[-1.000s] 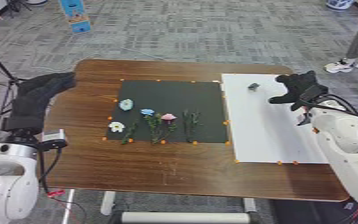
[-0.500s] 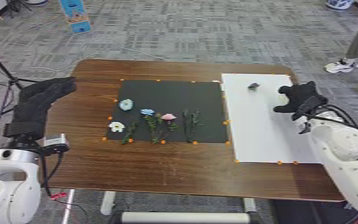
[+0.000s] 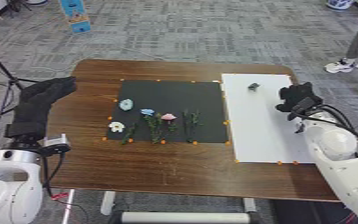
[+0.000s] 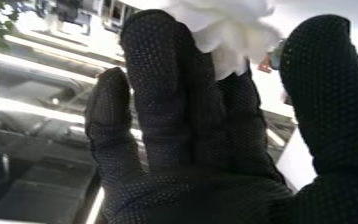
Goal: Arrange flowers
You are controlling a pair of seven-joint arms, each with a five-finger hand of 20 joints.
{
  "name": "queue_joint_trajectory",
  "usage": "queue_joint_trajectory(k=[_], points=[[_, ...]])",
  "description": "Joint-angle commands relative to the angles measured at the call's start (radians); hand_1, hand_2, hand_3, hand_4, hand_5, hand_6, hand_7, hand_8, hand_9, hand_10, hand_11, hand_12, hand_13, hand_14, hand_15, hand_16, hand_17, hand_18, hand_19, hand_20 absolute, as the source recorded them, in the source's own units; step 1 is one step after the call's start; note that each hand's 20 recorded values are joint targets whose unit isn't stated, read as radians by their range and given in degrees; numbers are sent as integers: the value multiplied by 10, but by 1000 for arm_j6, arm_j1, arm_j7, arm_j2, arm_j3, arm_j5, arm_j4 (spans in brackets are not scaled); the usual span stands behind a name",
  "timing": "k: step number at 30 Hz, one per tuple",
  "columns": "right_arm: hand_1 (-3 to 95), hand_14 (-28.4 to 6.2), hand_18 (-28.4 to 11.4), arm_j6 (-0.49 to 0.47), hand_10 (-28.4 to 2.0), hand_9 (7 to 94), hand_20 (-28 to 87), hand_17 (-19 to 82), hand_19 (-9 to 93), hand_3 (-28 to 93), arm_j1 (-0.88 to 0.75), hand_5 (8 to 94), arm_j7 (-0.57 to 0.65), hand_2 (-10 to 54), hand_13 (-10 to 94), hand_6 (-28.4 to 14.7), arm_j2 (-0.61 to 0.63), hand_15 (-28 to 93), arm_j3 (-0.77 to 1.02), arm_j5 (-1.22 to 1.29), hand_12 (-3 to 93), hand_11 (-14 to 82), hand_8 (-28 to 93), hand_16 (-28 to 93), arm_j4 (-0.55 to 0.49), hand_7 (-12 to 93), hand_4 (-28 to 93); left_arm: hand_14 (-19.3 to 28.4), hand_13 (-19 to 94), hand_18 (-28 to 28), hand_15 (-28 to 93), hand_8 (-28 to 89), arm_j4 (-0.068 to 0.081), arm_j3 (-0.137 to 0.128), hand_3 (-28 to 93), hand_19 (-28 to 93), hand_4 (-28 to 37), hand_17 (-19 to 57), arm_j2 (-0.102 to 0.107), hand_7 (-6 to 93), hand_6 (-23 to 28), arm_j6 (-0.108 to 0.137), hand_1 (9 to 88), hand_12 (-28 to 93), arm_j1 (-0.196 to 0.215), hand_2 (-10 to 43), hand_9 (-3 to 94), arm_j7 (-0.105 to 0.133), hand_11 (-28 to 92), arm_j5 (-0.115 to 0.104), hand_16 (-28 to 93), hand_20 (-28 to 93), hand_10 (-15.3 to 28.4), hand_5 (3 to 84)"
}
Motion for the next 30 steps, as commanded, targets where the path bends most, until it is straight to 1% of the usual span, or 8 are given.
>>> queue_joint_trajectory(k=[1,8,10,12,15,18,25,30], points=[[378,-110,-224,-85,-127,705,591,295,671,688,-1,608,52,-95,704,-2,-7,421,4,-31,225,216,-117,346,-15,257,-213,142,395,130,165,-94,-16,-7,723,130,-265,61,-18,178,23,9,282,104,5,129,516,-2,209,1,-3,178,128,513],[381,-112,-227,-138,-126,704,587,295,670,681,6,612,76,-94,701,-1,-13,423,12,-37,224,215,-118,344,-13,254,-207,144,395,131,166,-94,-19,-12,723,130,-265,61,-19,178,23,7,282,104,8,129,516,-4,209,-1,-2,178,127,513],[440,-105,-226,-151,-117,739,593,310,691,642,10,636,86,-81,725,-1,-22,449,16,-37,226,230,-10,350,-6,260,-219,144,396,131,169,-94,-21,-13,723,130,-265,60,-20,178,24,8,281,104,12,130,516,-5,209,-1,-2,178,127,513],[507,-92,-227,-148,-100,776,605,336,721,588,14,668,95,-69,756,-2,-24,481,12,-17,270,220,31,361,6,266,-215,144,396,131,169,-94,-21,-11,722,130,-265,60,-22,177,23,7,282,104,10,130,516,-7,208,-1,-3,178,127,513],[612,-70,-229,-111,-89,842,622,381,762,511,13,724,89,-51,807,-3,-17,513,10,-7,347,185,52,381,14,254,-191,144,396,131,169,-94,-21,-9,722,129,-266,60,-23,178,23,7,283,104,6,130,516,-9,208,1,-3,178,127,514],[660,-61,-230,-59,-93,857,632,395,769,476,21,744,78,-51,820,-8,10,534,-11,27,365,212,59,394,1,245,-194,143,396,131,169,-94,-24,-16,723,129,-265,60,-23,178,23,10,282,104,12,130,516,-9,208,0,-3,178,128,514],[677,-62,-235,50,-87,868,647,402,774,474,95,761,32,-53,825,-14,117,562,-117,173,370,235,69,410,-131,239,-201,144,397,131,169,-94,-27,-31,721,129,-265,60,-17,177,24,12,283,104,19,131,516,-11,208,-2,-4,179,128,514],[678,-62,-237,115,-84,870,651,398,774,475,187,769,-30,-53,822,-14,168,568,-225,262,369,237,67,417,-233,235,-205,144,397,131,169,-93,-22,-27,722,128,-264,59,-9,177,24,5,283,104,6,131,517,-9,208,-1,-3,178,128,514]])
